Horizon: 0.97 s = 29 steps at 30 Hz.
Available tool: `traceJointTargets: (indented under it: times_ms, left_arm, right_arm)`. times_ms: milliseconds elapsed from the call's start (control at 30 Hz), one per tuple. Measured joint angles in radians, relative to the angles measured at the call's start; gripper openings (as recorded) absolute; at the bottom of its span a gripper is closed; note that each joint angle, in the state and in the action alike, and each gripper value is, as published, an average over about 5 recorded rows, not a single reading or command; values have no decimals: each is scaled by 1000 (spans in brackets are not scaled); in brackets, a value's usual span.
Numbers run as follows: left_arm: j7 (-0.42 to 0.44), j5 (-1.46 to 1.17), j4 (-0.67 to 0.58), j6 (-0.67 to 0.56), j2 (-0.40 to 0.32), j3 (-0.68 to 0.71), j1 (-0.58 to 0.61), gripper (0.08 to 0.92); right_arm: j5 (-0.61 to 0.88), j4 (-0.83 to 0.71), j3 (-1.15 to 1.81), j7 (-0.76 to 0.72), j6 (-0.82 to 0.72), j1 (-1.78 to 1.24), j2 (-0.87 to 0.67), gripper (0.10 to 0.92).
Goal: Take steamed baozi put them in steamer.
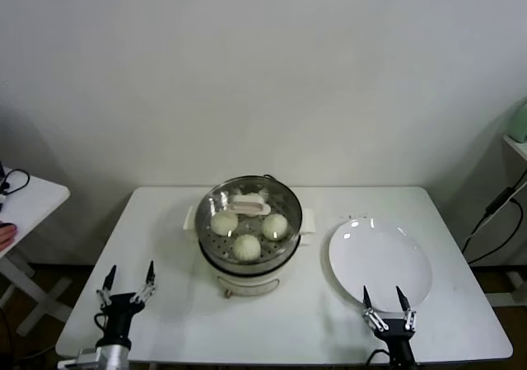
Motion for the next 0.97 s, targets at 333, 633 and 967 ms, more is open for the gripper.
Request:
traceJointTargets:
  times_ms: [333,633,967]
  left_arm:
    - [3,8,7,-13,0,1,3,823]
    - [3,12,9,-15,-4,3,3,823]
    - [4,18,11,-14,-5,10,3,823]
  right_arm:
    - [0,3,0,-3,1,-4,1,823]
    - [-1,3,1,-4,4,-3,1,823]
    - [-2,3,4,-5,8,-4,2,823]
